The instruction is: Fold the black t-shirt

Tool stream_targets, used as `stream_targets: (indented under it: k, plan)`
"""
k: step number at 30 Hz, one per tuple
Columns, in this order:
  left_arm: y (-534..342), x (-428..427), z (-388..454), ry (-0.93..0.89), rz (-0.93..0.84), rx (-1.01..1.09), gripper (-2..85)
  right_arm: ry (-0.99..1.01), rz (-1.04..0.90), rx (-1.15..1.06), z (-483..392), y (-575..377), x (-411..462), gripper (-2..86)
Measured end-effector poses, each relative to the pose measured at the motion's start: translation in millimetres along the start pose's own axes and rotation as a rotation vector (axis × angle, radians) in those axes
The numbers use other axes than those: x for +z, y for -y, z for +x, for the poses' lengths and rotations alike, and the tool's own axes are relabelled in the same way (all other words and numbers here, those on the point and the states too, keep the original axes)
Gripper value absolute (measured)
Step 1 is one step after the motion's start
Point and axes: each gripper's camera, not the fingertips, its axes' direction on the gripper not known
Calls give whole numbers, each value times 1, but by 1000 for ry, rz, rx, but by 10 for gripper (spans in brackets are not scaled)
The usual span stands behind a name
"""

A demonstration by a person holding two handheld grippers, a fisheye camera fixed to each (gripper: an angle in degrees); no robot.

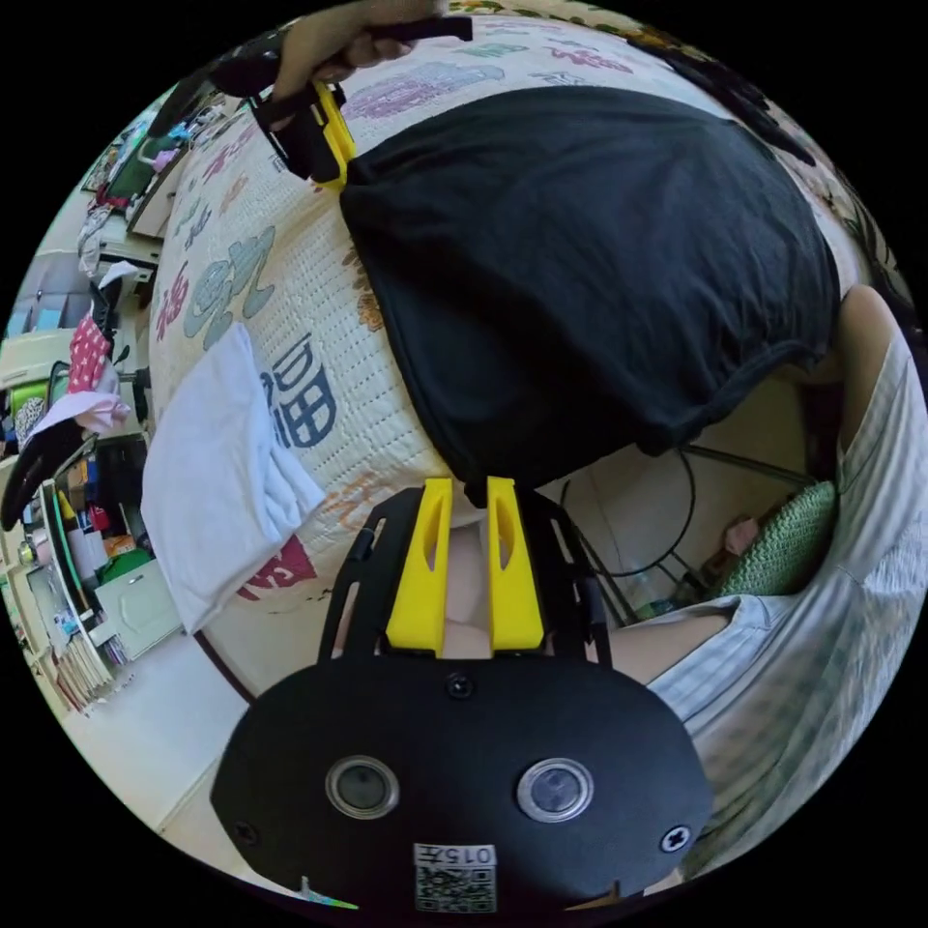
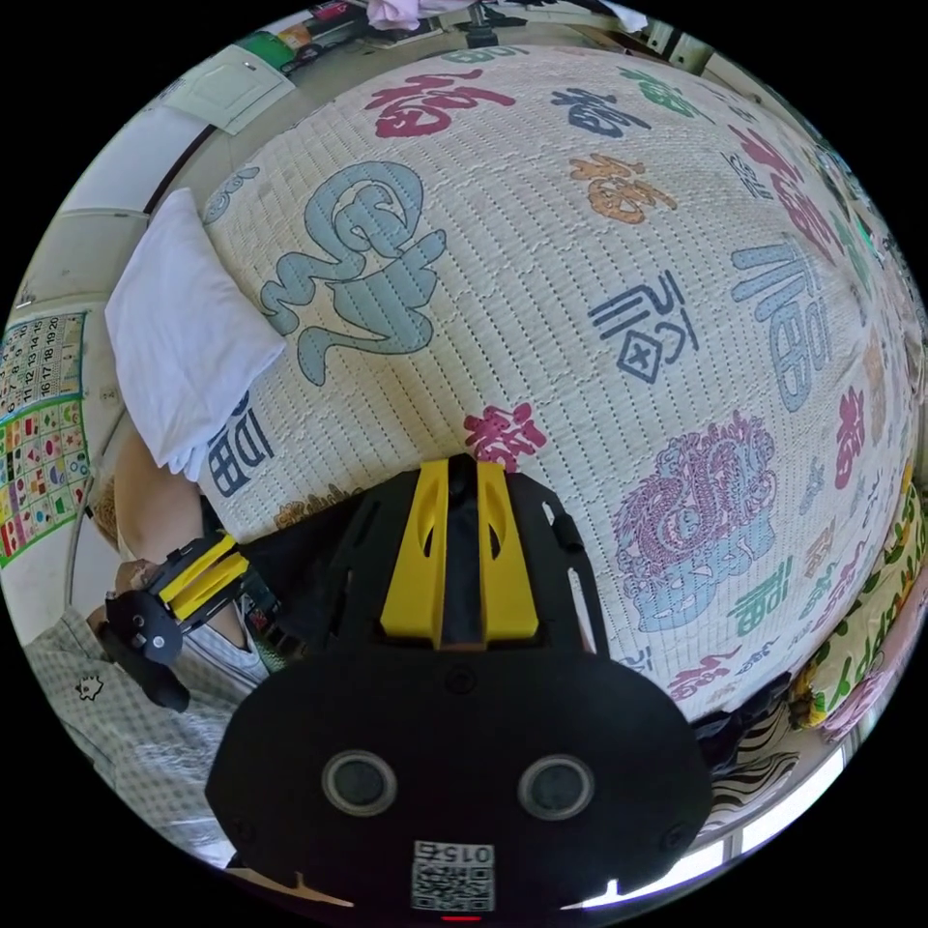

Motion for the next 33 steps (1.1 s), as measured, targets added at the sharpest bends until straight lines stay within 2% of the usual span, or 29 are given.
stream_targets:
  k: [5,7,9,14,18,20,27,31,33]
  plan:
    - [-13,3,-14,-131,52,-79,47,-33,-34,-29,-11,15,-4,19]
    - [-21,5,-24,-225,86,-126,30,-48,-46,-36,-14,18,-7,11]
    - [-37,12,-42,-426,134,-192,7,-59,-55,-45,-15,19,-10,5]
    - [-62,19,-67,-631,239,-296,-5,-57,-28,-47,-12,15,-26,-5]
    - [-77,16,-70,-640,310,-343,-8,-44,9,-30,-4,6,-41,-8]
    - [-83,13,-73,-633,339,-369,-8,25,50,21,6,0,-52,-9]
    - [-113,-19,-108,-499,475,-497,-9,132,231,121,30,-10,-102,-10]
    - [-120,-38,-101,-507,519,-448,-9,101,253,23,22,-17,-131,-10]
    - [-116,-51,-72,-541,541,-358,-9,99,265,-10,23,-37,-137,-9]
